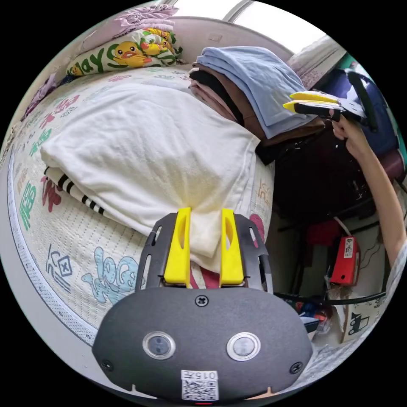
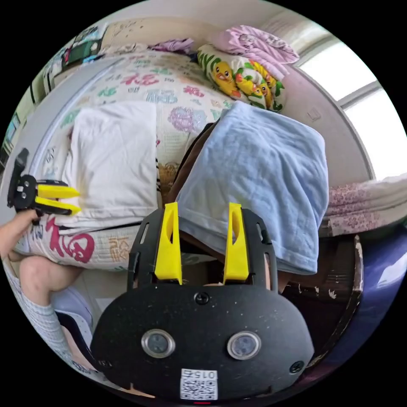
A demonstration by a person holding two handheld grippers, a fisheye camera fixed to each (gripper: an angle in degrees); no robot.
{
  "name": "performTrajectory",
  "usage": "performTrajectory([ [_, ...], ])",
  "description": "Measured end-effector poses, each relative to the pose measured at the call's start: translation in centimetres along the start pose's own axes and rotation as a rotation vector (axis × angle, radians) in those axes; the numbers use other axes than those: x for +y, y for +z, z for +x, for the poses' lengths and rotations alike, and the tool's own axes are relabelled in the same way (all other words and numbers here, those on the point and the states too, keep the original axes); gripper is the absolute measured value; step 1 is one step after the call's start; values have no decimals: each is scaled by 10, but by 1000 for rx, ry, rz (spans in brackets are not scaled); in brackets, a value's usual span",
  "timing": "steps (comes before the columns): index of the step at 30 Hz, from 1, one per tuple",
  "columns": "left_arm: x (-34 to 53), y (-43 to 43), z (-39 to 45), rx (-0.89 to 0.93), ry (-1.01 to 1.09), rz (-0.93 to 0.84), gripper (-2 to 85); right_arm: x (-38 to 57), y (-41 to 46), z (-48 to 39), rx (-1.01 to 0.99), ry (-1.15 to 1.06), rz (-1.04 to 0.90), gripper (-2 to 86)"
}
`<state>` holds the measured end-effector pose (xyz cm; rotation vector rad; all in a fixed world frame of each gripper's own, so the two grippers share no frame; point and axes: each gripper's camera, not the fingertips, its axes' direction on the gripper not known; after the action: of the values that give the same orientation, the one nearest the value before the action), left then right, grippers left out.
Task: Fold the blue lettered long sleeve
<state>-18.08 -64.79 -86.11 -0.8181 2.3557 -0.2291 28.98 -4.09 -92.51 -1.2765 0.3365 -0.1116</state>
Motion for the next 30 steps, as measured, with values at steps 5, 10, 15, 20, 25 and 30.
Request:
performTrajectory([
  [5,-4,-6,13,-58,50,-33,96,-7,50,-50,322,-106,-100,99],
  [10,9,-44,11,54,45,62,116,7,22,-8,164,39,-33,41],
  [15,28,-94,17,233,1,232,153,84,-117,69,-381,181,636,31],
  [20,40,-151,41,403,-5,437,201,144,-280,71,-658,15,1096,25],
  [25,71,-219,56,406,-47,613,205,160,-356,26,-985,-97,1330,24],
  [30,175,-332,29,424,-134,736,34,140,-392,-29,-1275,-109,1384,21],
])
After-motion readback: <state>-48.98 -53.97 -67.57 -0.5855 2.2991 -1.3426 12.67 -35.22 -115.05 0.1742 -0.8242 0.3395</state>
